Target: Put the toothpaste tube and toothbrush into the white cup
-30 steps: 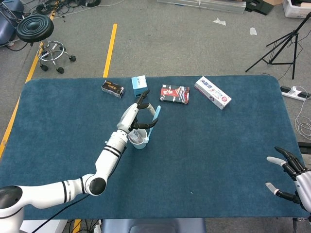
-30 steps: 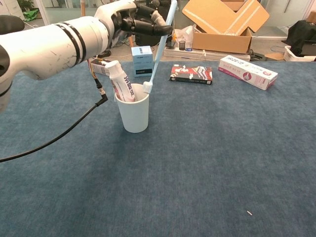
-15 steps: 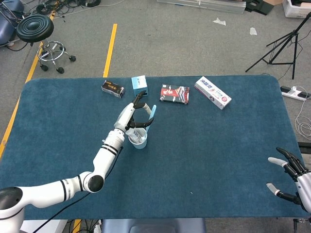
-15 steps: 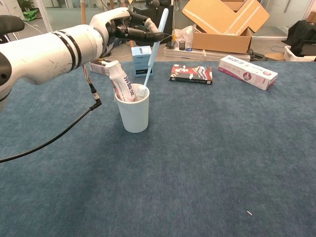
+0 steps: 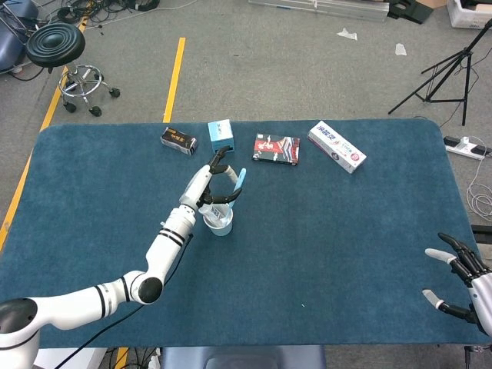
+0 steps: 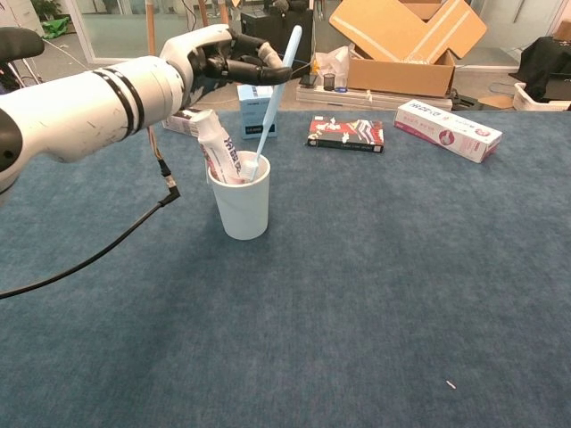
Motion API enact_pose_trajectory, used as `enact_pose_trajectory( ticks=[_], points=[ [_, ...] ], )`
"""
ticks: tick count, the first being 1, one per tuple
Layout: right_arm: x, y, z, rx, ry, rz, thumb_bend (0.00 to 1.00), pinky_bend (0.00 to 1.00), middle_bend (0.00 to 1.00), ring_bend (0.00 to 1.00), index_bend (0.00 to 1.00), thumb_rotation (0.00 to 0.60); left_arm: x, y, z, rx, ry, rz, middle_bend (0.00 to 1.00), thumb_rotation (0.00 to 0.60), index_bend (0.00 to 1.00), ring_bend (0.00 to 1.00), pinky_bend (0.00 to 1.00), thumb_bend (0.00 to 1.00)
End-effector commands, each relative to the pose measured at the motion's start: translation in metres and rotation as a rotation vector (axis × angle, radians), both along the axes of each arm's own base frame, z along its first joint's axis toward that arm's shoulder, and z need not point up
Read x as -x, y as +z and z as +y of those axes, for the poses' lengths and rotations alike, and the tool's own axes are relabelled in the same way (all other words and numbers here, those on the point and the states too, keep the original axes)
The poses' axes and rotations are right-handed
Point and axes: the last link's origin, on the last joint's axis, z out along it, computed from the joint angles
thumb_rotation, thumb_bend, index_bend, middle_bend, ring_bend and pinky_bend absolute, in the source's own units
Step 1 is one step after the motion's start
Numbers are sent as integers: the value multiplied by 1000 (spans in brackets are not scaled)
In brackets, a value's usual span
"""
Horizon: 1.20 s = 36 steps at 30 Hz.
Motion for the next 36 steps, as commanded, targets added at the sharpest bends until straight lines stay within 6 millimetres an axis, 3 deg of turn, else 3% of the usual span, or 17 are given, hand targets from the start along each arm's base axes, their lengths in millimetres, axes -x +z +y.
enact_pose_trajectory(
  ticks=[1,14,28,36],
  points=[
    [0,0,0,0,1,0,125,501,145,156,298,600,1,0,0,-1,-4,-7,0,600,645,0,0,303],
    [0,-1,-1,-2,-4,2,125,501,145,156,298,600,7,1,1,-6,-9,-47,0,600,646,0,0,303],
    [0,-2,-1,-5,-4,7,125,501,145,156,298,600,16,1,-17,-31,-66,-121,15,600,653,0,0,303],
    [0,-3,-2,-6,-7,10,125,501,145,156,299,600,16,3,-12,-73,-82,-128,17,600,653,0,0,303]
  ],
)
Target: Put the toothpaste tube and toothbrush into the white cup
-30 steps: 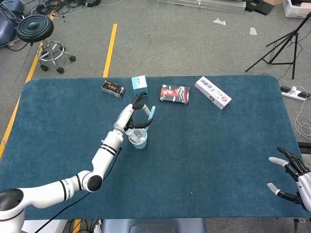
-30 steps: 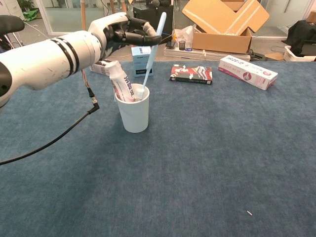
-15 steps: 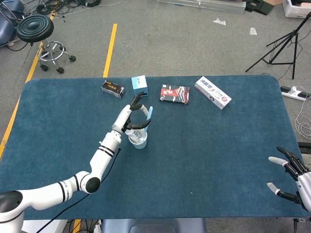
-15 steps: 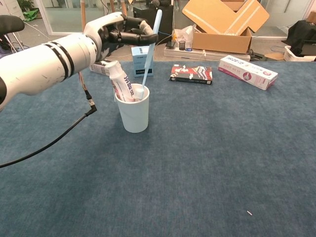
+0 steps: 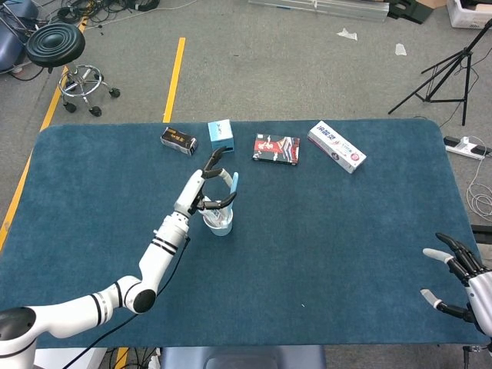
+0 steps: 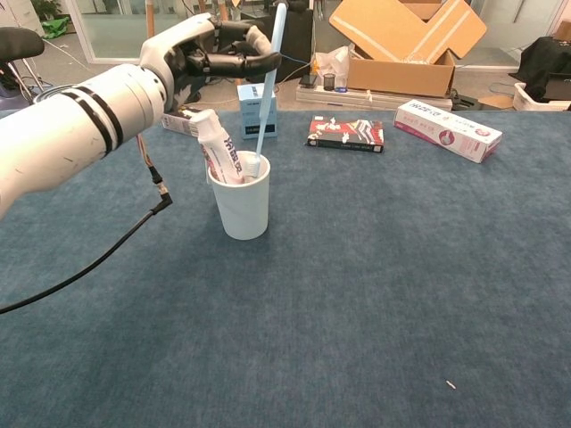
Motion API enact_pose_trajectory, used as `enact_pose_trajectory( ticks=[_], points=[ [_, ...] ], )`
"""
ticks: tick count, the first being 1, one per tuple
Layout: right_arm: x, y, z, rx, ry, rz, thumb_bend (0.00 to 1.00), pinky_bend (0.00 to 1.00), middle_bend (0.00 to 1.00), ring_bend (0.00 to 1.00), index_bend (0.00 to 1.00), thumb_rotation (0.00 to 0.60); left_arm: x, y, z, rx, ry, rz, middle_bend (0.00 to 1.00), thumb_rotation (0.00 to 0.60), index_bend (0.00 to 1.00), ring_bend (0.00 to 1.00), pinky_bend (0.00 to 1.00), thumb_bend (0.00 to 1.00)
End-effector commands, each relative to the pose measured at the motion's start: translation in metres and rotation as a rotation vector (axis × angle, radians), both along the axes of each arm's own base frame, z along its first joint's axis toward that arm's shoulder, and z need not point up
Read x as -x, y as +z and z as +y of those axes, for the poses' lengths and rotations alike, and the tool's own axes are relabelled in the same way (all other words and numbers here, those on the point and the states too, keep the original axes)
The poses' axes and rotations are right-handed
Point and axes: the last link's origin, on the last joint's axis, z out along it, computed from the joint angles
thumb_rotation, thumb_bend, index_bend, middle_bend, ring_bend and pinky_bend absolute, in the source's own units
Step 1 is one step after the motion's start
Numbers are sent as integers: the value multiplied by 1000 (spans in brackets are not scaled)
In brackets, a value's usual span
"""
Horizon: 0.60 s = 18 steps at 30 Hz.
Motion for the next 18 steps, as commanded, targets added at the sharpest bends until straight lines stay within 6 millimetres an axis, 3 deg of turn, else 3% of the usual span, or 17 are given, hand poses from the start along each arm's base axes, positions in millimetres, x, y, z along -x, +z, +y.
enact_pose_trajectory(
  ticks=[1,9,18],
  points=[
    [0,0,0,0,-2,0,125,501,145,156,298,600,0,0,3,-20,-2,4,18,600,653,0,0,303],
    [1,-1,-2,-1,-14,0,124,501,145,156,298,600,4,0,15,-49,19,-4,22,600,653,0,0,303],
    [1,-2,-2,-4,-17,5,125,501,145,156,298,600,14,-6,16,-58,22,-4,27,600,653,0,0,303]
  ],
)
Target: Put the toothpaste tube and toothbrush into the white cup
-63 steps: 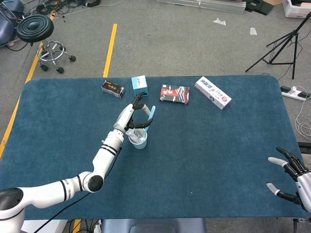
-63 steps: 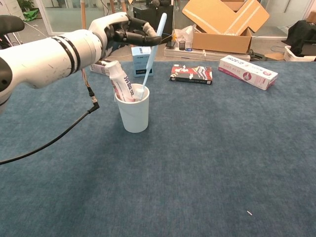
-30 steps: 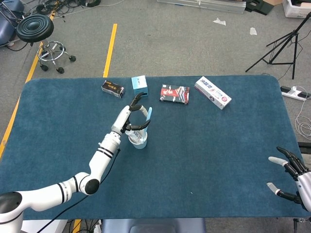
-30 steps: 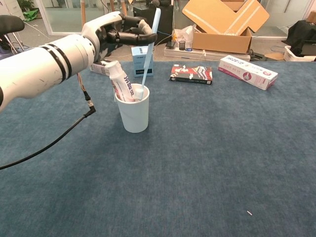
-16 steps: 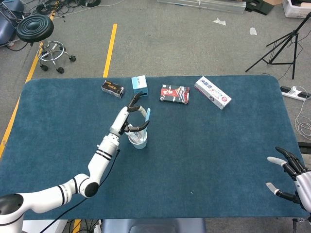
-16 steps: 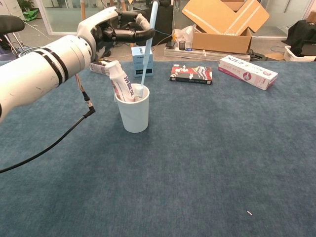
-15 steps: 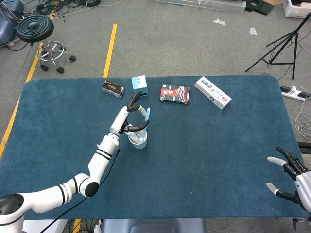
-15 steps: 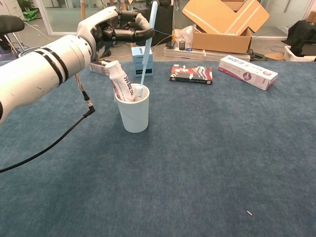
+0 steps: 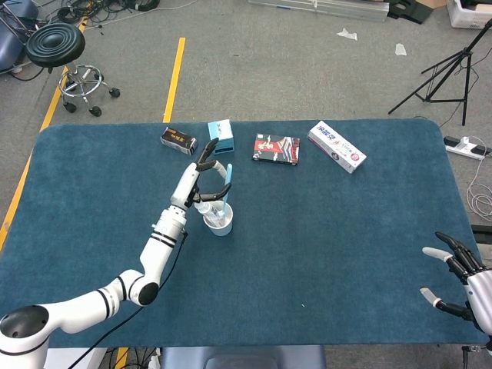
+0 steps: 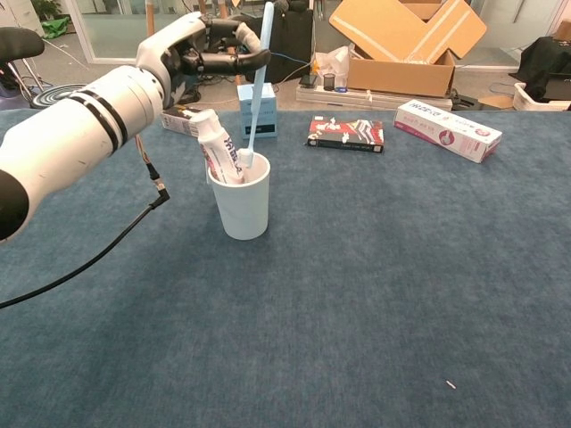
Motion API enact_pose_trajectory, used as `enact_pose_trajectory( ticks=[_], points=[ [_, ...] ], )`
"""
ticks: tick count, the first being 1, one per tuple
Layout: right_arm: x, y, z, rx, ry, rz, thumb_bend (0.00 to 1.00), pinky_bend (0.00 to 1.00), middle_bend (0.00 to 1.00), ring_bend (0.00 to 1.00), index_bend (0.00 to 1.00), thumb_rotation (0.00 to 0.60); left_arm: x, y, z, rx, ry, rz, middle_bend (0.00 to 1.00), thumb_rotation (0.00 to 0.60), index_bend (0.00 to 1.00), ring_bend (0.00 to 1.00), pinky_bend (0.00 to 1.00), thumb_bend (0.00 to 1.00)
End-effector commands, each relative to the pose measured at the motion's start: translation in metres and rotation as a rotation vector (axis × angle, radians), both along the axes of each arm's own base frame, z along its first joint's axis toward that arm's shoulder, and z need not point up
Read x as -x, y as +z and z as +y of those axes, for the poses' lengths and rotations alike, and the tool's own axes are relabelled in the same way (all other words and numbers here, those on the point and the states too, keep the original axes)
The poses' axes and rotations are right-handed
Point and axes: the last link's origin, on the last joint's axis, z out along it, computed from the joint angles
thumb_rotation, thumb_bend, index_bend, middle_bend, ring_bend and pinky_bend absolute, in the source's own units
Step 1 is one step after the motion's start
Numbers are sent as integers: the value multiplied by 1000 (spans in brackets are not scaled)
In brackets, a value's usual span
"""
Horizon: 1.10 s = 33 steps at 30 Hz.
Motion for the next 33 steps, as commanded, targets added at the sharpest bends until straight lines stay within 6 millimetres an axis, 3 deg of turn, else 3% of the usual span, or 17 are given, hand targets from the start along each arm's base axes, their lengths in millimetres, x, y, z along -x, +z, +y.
enact_pose_trajectory(
  ticks=[1,24,33],
  points=[
    [0,0,0,0,0,0,125,501,145,156,298,600,2,-3,-1,3,-1,0,27,600,653,0,0,303],
    [2,3,0,2,-4,-8,125,501,145,156,298,600,18,-19,-12,45,-7,11,27,600,642,0,0,303],
    [1,2,0,-1,-4,-5,125,501,145,156,298,600,28,-21,-19,67,-10,13,28,600,484,0,0,290]
  ],
)
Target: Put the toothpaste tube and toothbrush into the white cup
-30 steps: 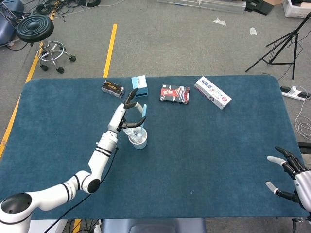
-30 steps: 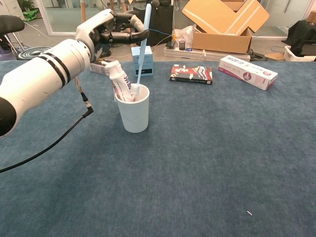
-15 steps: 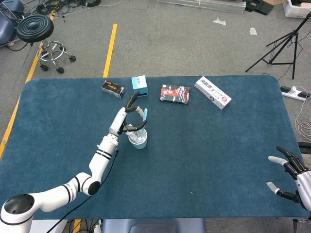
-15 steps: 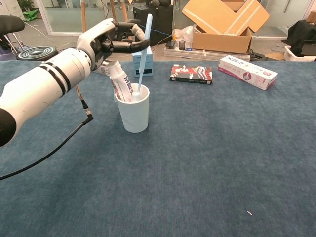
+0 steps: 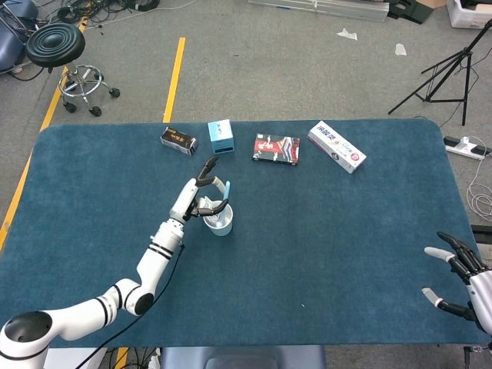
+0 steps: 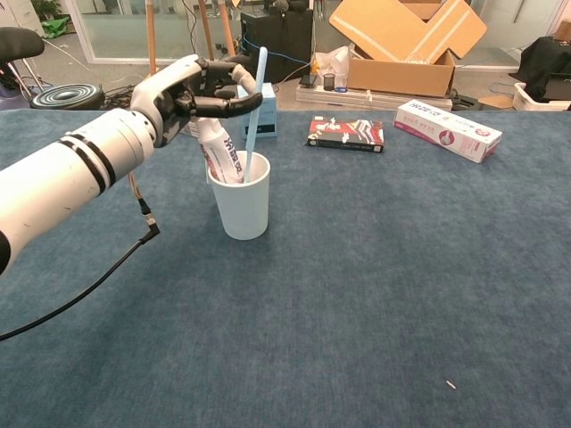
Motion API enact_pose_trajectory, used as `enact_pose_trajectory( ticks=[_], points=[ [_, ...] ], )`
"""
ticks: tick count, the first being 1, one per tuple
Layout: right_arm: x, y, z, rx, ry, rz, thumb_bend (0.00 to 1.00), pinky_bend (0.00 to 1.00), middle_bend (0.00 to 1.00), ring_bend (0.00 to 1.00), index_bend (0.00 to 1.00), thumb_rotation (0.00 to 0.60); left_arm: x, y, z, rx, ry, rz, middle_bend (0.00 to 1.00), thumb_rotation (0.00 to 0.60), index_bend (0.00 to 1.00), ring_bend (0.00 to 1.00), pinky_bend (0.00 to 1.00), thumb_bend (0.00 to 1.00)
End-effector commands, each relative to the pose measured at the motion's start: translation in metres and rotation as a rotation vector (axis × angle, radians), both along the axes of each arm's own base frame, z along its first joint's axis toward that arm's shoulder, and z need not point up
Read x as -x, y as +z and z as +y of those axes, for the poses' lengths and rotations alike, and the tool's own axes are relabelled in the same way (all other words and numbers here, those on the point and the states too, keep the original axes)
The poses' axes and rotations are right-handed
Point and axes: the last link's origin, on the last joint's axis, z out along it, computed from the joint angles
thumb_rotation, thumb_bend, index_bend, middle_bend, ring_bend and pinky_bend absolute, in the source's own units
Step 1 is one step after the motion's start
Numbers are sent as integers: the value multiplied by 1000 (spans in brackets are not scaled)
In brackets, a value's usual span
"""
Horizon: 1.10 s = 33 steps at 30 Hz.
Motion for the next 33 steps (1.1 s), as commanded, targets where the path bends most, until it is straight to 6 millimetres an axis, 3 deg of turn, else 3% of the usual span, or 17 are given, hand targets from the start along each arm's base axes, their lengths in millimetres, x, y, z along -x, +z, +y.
enact_pose_trajectory(
  ticks=[1,10,19,27,33],
  points=[
    [0,0,0,0,1,1,125,501,145,156,298,600,1,0,-1,5,-2,-1,28,600,468,0,0,284],
    [0,-1,0,-3,0,5,125,501,145,156,298,600,5,4,-3,6,-1,-5,28,600,329,0,0,184],
    [-1,-2,-1,-7,3,8,125,501,146,156,298,600,10,20,-17,-24,-21,35,28,600,273,0,0,183],
    [-3,-6,-1,-14,5,22,125,501,146,156,299,600,20,50,-46,-135,-50,205,28,600,271,0,0,182],
    [-5,-10,-5,-21,2,36,125,501,146,156,298,600,35,85,-72,-163,-29,354,28,600,262,0,0,182]
  ],
)
